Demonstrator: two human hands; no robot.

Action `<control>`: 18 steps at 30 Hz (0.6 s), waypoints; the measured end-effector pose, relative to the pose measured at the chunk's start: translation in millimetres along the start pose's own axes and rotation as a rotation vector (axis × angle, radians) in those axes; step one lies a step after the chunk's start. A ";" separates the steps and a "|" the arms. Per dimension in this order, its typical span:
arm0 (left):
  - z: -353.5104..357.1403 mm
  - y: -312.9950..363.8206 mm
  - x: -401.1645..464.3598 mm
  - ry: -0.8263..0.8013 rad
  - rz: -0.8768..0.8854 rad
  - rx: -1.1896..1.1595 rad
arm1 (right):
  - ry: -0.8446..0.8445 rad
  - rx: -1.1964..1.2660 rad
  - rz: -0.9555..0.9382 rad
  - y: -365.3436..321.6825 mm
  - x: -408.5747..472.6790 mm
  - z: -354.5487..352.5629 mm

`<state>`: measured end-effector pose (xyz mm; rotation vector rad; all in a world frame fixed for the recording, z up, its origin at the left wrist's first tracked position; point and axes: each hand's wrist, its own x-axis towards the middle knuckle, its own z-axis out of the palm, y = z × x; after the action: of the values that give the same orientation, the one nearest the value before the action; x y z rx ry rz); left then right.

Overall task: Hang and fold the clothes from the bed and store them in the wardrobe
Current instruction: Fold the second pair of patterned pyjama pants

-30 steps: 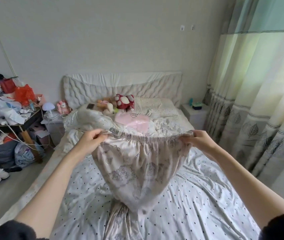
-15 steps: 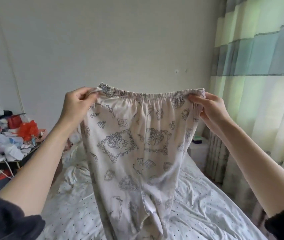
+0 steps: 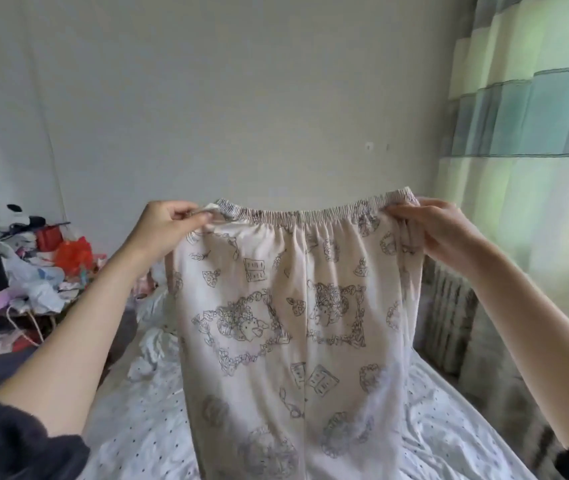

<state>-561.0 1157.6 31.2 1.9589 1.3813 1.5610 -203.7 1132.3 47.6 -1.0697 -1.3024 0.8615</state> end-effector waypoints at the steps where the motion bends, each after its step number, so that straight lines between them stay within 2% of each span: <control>1: 4.7 -15.4 -6.7 -0.030 -0.051 0.012 | -0.021 -0.015 0.069 18.8 -0.5 2.6; 5: 22.0 -66.1 -33.2 -0.175 -0.183 0.065 | -0.033 -0.053 0.251 89.1 0.4 19.1; 8: 33.3 -96.4 -51.3 -0.223 -0.268 0.077 | -0.078 -0.083 0.340 131.3 -0.3 29.2; 13: 68.3 -144.6 -106.7 -0.296 -0.645 0.135 | -0.081 -0.153 0.570 201.4 -26.0 61.6; 16: 102.3 -149.4 -143.5 -0.391 -0.793 -0.017 | -0.147 -0.130 0.695 229.1 -52.4 94.2; 18: 123.2 -145.3 -158.4 -0.416 -0.822 -0.104 | -0.230 -0.091 0.763 239.0 -69.5 117.2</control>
<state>-519.9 1144.3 -212.8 1.2707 1.5714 0.7739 -308.0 1154.5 -206.1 -1.6152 -1.1190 1.5358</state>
